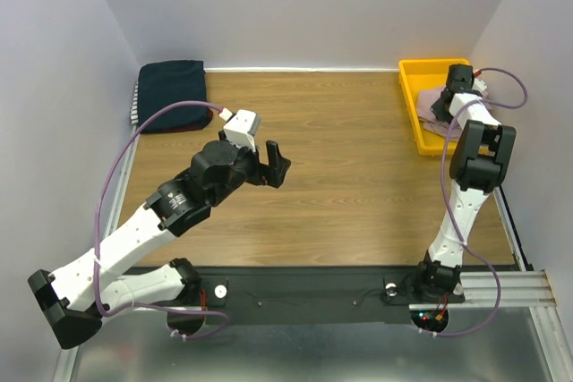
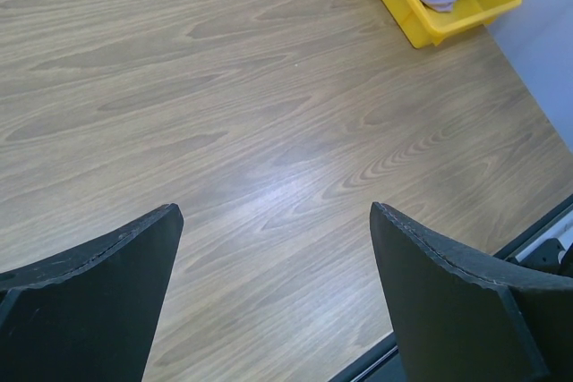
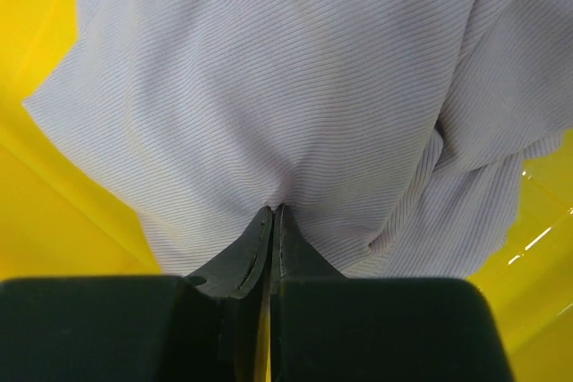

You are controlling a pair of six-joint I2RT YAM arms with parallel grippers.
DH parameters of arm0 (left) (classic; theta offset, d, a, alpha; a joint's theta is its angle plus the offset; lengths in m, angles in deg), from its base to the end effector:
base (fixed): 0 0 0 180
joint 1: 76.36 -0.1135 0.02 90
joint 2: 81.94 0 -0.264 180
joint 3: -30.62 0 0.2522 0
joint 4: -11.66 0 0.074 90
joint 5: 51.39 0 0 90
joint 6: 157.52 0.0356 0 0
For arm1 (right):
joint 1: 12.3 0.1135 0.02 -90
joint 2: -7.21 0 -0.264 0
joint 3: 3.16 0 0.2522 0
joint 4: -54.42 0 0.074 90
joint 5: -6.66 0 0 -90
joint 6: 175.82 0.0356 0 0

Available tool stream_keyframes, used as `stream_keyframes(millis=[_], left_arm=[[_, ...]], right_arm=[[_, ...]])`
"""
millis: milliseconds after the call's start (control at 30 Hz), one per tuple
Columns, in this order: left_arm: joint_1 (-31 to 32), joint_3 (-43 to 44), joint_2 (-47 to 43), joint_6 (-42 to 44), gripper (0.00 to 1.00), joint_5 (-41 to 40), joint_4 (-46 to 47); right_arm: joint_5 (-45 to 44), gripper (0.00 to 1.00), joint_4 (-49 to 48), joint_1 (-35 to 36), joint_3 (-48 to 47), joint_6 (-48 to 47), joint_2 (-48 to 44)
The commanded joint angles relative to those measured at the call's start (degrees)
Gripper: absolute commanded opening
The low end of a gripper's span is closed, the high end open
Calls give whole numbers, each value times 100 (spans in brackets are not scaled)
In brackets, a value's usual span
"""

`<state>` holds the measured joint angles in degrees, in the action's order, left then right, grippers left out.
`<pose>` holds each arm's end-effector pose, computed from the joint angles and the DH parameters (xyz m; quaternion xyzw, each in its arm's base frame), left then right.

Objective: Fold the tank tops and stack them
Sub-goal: Grab the tank top from the pile

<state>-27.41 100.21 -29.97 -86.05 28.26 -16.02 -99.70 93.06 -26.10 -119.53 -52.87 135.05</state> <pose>0.1395 -0.1504 0.3787 0.1443 0.7517 -0.2979 0.5704 0.4817 -0.1286 0.1888 0.4137 0.8348 -0.0757 0.3552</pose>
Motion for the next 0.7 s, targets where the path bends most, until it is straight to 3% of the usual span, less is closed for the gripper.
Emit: stream_keyframes(millis=[0, 500, 667], left_arm=[[-43, -11, -55, 33, 98, 77, 231], [-87, 226, -178, 59, 98, -125, 99], [-114, 270, -143, 59, 98, -178, 108]], right_arm=[[-236, 0, -142, -8, -260, 27, -688], [150, 0, -142, 0, -637, 229, -2235], [432, 0, -151, 342, -971, 19, -2789]])
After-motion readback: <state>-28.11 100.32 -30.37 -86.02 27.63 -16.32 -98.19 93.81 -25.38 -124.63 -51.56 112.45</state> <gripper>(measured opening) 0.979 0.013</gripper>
